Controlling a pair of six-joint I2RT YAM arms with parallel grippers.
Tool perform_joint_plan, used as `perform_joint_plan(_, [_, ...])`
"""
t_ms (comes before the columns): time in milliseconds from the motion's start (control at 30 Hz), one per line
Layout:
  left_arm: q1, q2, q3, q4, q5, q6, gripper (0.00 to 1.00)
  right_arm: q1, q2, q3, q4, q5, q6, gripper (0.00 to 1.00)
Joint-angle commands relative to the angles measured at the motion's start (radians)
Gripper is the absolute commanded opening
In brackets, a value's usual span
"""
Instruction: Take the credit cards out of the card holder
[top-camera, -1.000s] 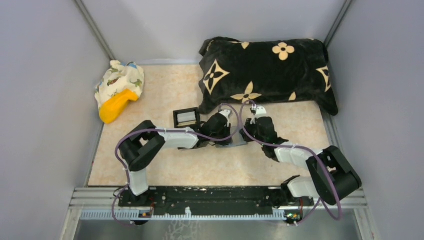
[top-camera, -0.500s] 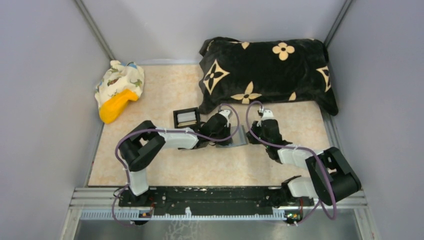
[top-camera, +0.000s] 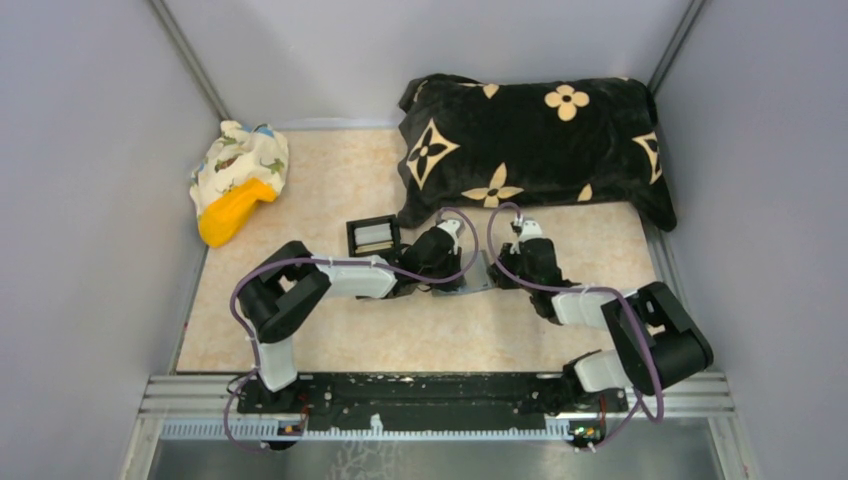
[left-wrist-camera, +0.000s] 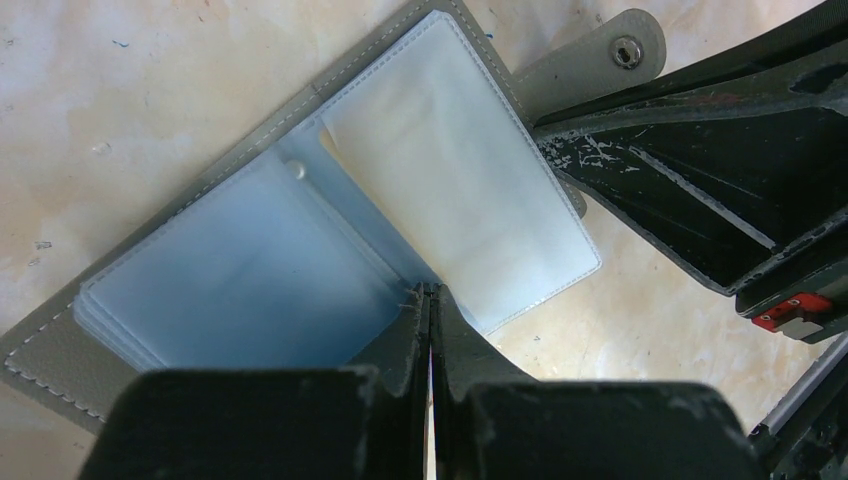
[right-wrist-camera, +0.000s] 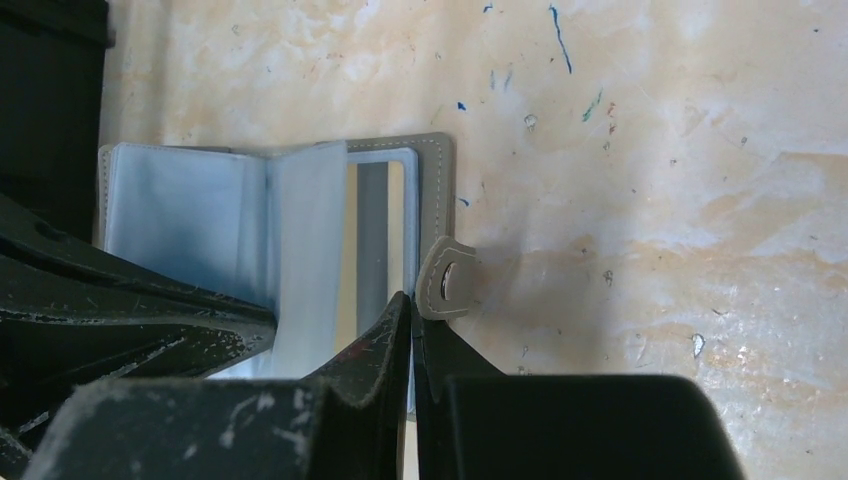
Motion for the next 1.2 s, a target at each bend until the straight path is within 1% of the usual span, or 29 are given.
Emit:
perform_joint_plan(0, [0.000,0.018,-0.029,-0.055,0.002,0.004,0.00,0.014,0.008,0.002,0.060,-0.054,-0.004,0.04])
perform_joint_plan(333, [-0.001,0.016,-0.032,-0.040,0.013,0.006,0.00,0.146,-0.028,0.059,0.002,0.022,-0.020,0.04])
perform_joint_plan(700, [0.000,-0.016,-0.070,0.018,0.030,0.013,0.00,0.194,-0.055,0.082,-0.019,0.017,-0.025,0.04])
perform_joint_plan(1167, [0.000,-0.050,-0.098,0.043,0.019,0.015,0.00,0.223,-0.022,0.069,0.019,-0.015,-0.014,0.04])
